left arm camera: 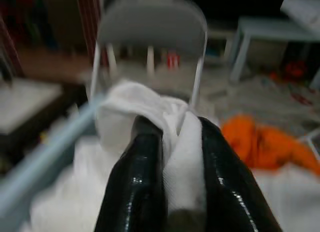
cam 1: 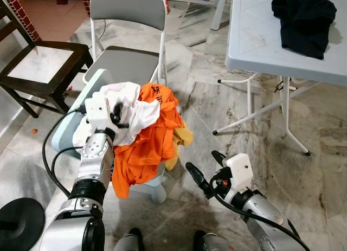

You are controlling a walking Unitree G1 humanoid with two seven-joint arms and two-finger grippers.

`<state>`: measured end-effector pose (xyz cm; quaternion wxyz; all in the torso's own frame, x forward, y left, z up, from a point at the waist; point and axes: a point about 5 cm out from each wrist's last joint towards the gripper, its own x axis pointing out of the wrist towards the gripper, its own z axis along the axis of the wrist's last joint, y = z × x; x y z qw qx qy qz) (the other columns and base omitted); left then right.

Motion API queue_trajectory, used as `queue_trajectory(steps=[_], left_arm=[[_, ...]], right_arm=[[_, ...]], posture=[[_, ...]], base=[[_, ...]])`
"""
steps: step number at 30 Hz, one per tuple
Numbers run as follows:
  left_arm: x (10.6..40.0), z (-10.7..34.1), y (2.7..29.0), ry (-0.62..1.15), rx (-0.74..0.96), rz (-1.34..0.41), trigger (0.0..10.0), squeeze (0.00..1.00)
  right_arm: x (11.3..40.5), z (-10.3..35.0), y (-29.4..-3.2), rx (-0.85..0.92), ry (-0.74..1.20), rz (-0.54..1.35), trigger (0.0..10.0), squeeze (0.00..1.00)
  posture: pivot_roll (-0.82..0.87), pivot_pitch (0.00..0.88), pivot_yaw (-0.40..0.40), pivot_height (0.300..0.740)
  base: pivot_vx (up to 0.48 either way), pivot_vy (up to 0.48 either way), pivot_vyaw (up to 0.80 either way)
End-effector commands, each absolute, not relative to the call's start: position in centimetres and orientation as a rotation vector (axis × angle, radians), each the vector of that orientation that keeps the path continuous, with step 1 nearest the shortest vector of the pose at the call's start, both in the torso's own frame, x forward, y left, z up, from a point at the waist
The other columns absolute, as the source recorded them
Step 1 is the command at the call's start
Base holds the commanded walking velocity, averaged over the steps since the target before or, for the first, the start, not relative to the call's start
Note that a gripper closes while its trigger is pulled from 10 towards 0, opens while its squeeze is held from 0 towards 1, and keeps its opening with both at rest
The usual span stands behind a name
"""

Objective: Hang hanger

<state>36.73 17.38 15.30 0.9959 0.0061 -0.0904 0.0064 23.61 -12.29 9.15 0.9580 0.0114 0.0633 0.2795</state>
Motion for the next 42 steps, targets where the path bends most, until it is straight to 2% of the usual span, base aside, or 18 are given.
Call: queue_trajectory(steps=[1, 9, 11, 12, 13, 14, 15, 17, 20, 26, 30, 33, 35, 37, 39, 42], left_arm=[[36.7, 17.1, 17.2, -0.275, 0.054, 0.012, 0.0, 0.00], [37.9, 26.9, 16.2, -0.588, 0.089, -0.020, 0.0, 0.00], [37.9, 26.9, 16.2, -0.588, 0.089, -0.020, 0.0, 0.00], [37.8, 30.9, 15.9, -0.710, 0.100, -0.038, 0.0, 0.00], [37.6, 32.5, 15.7, -0.759, 0.101, -0.053, 0.0, 0.00], [37.6, 32.5, 15.7, -0.759, 0.101, -0.053, 0.0, 0.00], [37.3, 34.9, 15.2, -0.826, 0.098, -0.076, 0.0, 0.00], [37.3, 35.4, 15.1, -0.839, 0.097, -0.081, 0.0, 0.00], [35.9, 40.2, 13.5, -0.987, 0.056, -0.151, 0.0, 0.00], [34.5, 43.0, 13.4, -1.075, -0.003, -0.162, 0.0, 0.00], [34.9, 41.6, 14.4, -1.004, -0.046, -0.127, 0.0, 0.00], [36.2, 37.5, 16.1, -0.827, -0.114, -0.065, 0.0, 0.00], [36.4, 36.4, 16.6, -0.783, -0.119, -0.043, 0.0, 0.00], [36.8, 31.7, 19.1, -0.613, -0.157, 0.051, 0.0, 0.00], [36.7, 30.1, 19.9, -0.564, -0.161, 0.079, 0.0, 0.00], [36.0, 25.2, 22.3, -0.435, -0.124, 0.167, 0.0, 0.00]], right_arm=[[23.5, 9.0, -12.4, 0.033, 0.140, 0.572, 10.0, 0.00], [23.9, 9.0, -12.3, 0.027, 0.136, 0.562, 10.0, 0.00], [23.9, 9.0, -12.3, 0.027, 0.136, 0.562, 10.0, 0.00], [24.2, 9.0, -12.2, 0.027, 0.131, 0.554, 10.0, 0.00], [24.3, 8.9, -12.1, 0.028, 0.130, 0.552, 10.0, 0.00], [24.3, 8.9, -12.1, 0.028, 0.130, 0.552, 10.0, 0.00], [24.4, 8.9, -12.0, 0.028, 0.128, 0.551, 10.0, 0.00], [24.4, 8.9, -11.9, 0.028, 0.127, 0.551, 10.0, 0.00], [24.7, 8.8, -11.5, 0.032, 0.120, 0.550, 10.0, 0.00], [24.8, 8.6, -11.1, 0.036, 0.119, 0.544, 10.0, 0.00], [24.7, 8.3, -10.9, 0.039, 0.124, 0.543, 10.0, 0.00], [24.7, 8.1, -10.9, 0.038, 0.127, 0.544, 10.0, 0.00], [24.7, 8.1, -10.9, 0.036, 0.128, 0.545, 10.0, 0.00], [24.7, 8.0, -11.0, 0.032, 0.131, 0.548, 10.0, 0.00], [24.7, 8.0, -11.0, 0.031, 0.133, 0.550, 10.0, 0.00], [24.6, 7.8, -11.0, 0.025, 0.141, 0.562, 10.0, 0.00]], posture=[[-0.10, 0.213, 0.013, 0.740], [-0.10, 0.203, 0.017, 0.740], [-0.10, 0.203, 0.017, 0.740], [-0.09, 0.195, 0.022, 0.740], [-0.08, 0.193, 0.025, 0.740], [-0.08, 0.193, 0.025, 0.740], [-0.08, 0.192, 0.026, 0.740], [-0.08, 0.192, 0.026, 0.740], [-0.07, 0.184, 0.036, 0.740], [-0.06, 0.183, 0.044, 0.740], [-0.05, 0.187, 0.043, 0.740], [-0.05, 0.189, 0.040, 0.740], [-0.04, 0.192, 0.036, 0.740], [-0.04, 0.197, 0.030, 0.740], [-0.04, 0.199, 0.026, 0.740], [-0.02, 0.204, 0.013, 0.740]], base=[[0.000, 0.000, 0.00], [0.000, 0.000, 0.00], [0.000, 0.000, 0.00], [0.000, 0.000, 0.00], [0.000, 0.000, 0.00], [0.000, 0.000, 0.00], [0.000, 0.000, 0.00], [0.000, 0.000, 0.00], [0.000, 0.000, 0.00], [0.000, 0.000, 0.00], [0.000, 0.000, 0.00], [0.000, 0.000, 0.00], [0.000, 0.000, 0.00], [0.000, 0.000, 0.00], [0.000, 0.000, 0.00], [0.000, 0.000, 0.00]])
